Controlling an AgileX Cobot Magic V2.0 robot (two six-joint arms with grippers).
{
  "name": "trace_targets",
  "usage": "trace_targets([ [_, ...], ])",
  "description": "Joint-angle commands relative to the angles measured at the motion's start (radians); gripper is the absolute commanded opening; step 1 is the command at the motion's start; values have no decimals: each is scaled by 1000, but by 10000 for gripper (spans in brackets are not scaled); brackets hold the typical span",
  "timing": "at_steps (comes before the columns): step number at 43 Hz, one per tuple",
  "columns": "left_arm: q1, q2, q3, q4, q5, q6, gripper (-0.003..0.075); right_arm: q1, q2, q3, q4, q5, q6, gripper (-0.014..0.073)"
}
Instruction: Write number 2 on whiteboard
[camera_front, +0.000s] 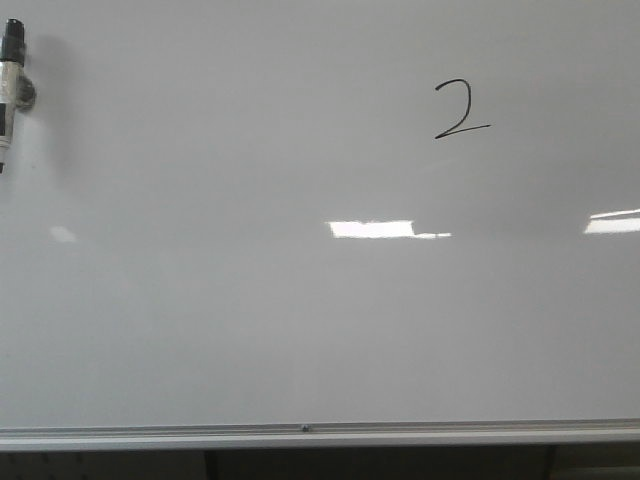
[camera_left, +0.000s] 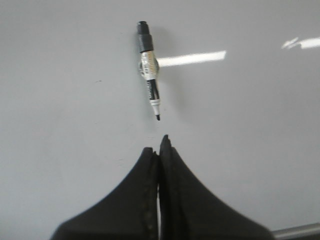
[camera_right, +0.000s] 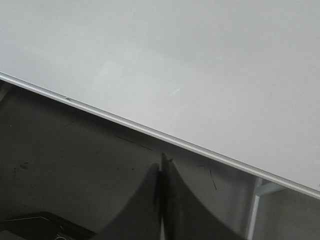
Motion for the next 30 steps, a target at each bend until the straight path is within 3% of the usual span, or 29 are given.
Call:
trace_targets([
  [1, 16, -83, 82, -27, -198, -5, -20, -5, 3, -21, -10, -53, -9, -68],
  [14, 19, -295, 308, -32, -350, -9, -20, -5, 3, -21, -10, -53, -9, -68],
  [23, 22, -323, 356, 199, -351, -307, -20, -5, 3, -21, -10, -53, -9, -68],
  [30, 22, -323, 382, 201, -374, -308, -20, -5, 3, -21, -10, -52, -9, -68],
])
